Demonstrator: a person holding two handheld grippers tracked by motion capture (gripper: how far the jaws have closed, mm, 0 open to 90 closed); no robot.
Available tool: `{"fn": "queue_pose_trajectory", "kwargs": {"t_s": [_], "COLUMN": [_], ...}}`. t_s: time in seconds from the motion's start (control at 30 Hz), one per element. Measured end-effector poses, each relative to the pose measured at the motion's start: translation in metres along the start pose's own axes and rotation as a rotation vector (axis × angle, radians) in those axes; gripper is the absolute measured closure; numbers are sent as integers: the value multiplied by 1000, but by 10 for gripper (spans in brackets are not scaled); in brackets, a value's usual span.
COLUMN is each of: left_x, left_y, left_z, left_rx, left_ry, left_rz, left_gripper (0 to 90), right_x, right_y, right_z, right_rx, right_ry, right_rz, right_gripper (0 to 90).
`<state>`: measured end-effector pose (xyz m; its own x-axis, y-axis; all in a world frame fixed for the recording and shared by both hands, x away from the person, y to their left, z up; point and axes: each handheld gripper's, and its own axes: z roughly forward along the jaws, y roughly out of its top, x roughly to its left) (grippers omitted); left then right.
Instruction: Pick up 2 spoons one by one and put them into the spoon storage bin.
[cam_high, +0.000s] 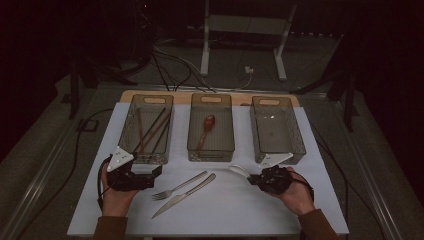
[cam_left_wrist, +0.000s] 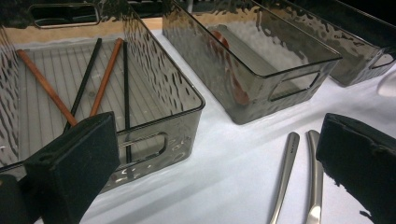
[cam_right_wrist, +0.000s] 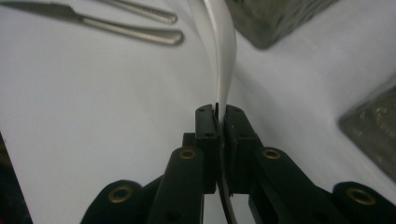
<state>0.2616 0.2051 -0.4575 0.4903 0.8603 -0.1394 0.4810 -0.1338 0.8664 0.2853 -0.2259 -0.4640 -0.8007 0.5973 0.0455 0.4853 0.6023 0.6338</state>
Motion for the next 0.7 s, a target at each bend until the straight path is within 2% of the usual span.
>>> {"fn": "queue_pose_trajectory", "kwargs": {"t_s": [0.13, 0.7], "left_x": [1, 1], "left_y": [0, 0], "left_z": [-1, -1], "left_rx": [-1, -2], "left_ry": [1, 0], "left_rz": [0, -2], "left_gripper": [6, 6], "right_x": [-3, -20], "right_y": [9, 45], "right_z": [1, -2], "right_rx": [-13, -83], "right_ry": [-13, -59], "right_rz": [4, 79], "right_gripper": [861, 862]}}
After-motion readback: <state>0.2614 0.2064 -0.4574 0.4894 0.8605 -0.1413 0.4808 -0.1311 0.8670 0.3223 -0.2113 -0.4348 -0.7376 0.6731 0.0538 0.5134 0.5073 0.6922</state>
